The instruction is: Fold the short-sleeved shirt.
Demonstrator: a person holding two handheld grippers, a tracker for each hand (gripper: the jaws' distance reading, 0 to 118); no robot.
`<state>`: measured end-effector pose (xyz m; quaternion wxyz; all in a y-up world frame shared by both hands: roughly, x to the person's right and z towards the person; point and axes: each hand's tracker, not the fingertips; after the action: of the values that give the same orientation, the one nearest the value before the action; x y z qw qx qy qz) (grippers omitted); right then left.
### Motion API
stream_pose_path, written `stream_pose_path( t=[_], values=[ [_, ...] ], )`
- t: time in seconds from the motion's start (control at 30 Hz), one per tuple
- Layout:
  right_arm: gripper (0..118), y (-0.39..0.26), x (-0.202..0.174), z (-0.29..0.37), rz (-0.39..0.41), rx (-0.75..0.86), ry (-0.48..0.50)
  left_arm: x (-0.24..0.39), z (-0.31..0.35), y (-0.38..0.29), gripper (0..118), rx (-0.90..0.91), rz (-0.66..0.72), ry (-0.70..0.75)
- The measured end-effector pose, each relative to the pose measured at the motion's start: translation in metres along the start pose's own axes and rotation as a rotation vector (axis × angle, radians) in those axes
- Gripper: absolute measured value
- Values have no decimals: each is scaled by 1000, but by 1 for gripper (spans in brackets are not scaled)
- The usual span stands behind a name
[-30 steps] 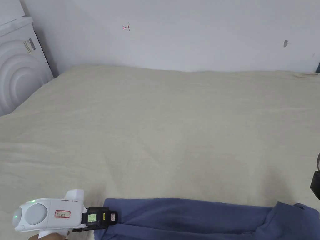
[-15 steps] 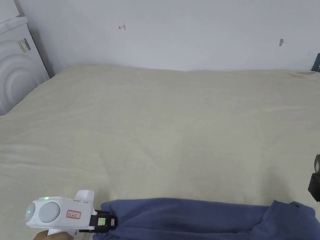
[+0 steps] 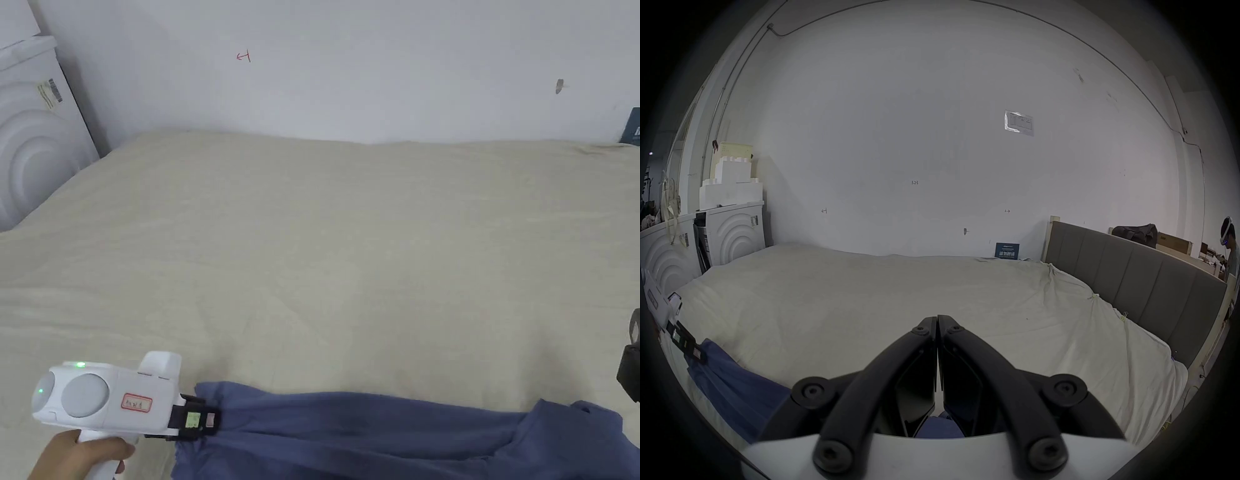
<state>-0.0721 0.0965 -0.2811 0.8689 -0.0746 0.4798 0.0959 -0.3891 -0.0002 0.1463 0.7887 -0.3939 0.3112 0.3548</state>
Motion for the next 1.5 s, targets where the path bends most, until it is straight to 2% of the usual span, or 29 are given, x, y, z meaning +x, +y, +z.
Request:
stream_pose_path(
  t=[0.17,0.4,0.53,0.7,1.23,1.5],
  values=[
    [0,1,3,1,2,6,-1,-16,24,9,3,24,19,8],
    [0,-1,7,1,-4,6,-9,-36,50,13,3,33,30,100],
    [0,-3,9,2,-4,3,-9,-30,50,13,3,30,60,118],
    [0,-5,12,5,-15,1,-9,21,36,20,3,-6,-6,179],
    [0,-10,39,23,-45,8,-26,186,-66,32,3,-124,-197,-8],
    [0,-13,51,30,-53,0,-51,230,-112,11,3,-168,-247,23]
  ],
)
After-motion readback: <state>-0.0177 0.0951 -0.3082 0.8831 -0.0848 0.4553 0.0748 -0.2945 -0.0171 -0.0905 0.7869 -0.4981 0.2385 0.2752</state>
